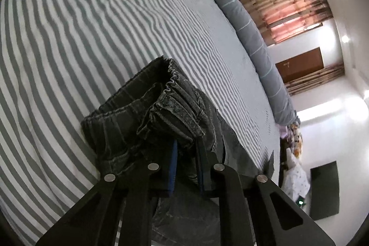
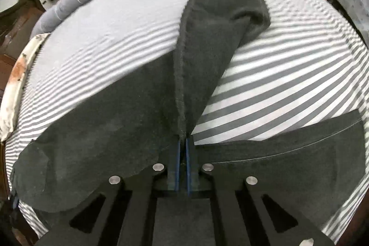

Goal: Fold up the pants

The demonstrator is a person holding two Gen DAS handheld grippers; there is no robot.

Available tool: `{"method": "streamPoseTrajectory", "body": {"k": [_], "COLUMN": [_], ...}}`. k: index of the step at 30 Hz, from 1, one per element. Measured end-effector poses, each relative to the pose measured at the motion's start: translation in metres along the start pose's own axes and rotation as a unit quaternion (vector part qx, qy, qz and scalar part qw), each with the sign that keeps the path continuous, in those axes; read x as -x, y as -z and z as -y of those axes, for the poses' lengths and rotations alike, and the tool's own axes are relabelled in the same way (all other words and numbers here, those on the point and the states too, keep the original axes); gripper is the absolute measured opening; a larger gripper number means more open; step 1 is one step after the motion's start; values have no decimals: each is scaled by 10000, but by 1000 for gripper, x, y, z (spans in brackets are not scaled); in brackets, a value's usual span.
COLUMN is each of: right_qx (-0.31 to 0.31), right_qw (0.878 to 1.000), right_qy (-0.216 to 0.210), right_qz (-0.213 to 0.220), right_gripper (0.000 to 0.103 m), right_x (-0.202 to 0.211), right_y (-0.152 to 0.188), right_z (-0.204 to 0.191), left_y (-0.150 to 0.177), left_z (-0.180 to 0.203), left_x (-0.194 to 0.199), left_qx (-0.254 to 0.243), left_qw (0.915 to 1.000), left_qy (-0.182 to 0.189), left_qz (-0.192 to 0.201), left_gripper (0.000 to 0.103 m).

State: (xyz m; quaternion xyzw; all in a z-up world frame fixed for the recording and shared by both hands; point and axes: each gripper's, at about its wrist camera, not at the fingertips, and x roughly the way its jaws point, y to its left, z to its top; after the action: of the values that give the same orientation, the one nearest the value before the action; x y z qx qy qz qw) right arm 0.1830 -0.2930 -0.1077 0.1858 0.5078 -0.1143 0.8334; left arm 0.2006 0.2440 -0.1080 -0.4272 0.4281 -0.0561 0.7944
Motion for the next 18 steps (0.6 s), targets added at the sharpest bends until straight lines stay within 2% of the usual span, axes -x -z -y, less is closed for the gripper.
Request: {"method": "streamPoseTrajectory", "body": {"k": [2, 6, 8, 9, 10, 12, 14, 16, 18], "right_qx": [-71, -201, -261, -344, -382, -472, -542, -503, -404], "right_qw": [9998, 9986, 9979, 9977, 9975, 9963, 9959, 9962, 9972], "right_qy": [-68, -154, -547, -575, -592, -711, -712, -702, -615], "right_qz": [182, 471, 249, 91, 21, -76, -110, -125, -104], "right_gripper": [1, 0, 0, 1, 8, 9, 27, 33, 33], "right_x": [22, 60, 60, 56, 54, 46, 37, 27, 17], "right_y": [3, 21, 30, 34, 33, 33, 31, 26, 23], "right_z": [7, 27, 36, 40, 40, 42, 38, 30, 19], "left_y": [-7, -25, -29, -29, -29, -26, -23, -19, -17], "left_z": [5, 23, 31, 33, 34, 32, 29, 23, 20], "left_x": [2, 6, 5, 4, 3, 3, 4, 5, 7], "left_qx": [-79, -575, -810, -869, -901, -872, -808, -687, -685], "left_qw": [10000, 9983, 9966, 9960, 9957, 9959, 9966, 9975, 9975], "left_qy": [19, 2, -102, -149, -174, -160, -117, -76, -95], "left_qz": [-27, -93, -142, -145, -156, -168, -149, -142, -126], "left_gripper": [14, 14, 14, 14, 14, 14, 14, 14, 14]}}
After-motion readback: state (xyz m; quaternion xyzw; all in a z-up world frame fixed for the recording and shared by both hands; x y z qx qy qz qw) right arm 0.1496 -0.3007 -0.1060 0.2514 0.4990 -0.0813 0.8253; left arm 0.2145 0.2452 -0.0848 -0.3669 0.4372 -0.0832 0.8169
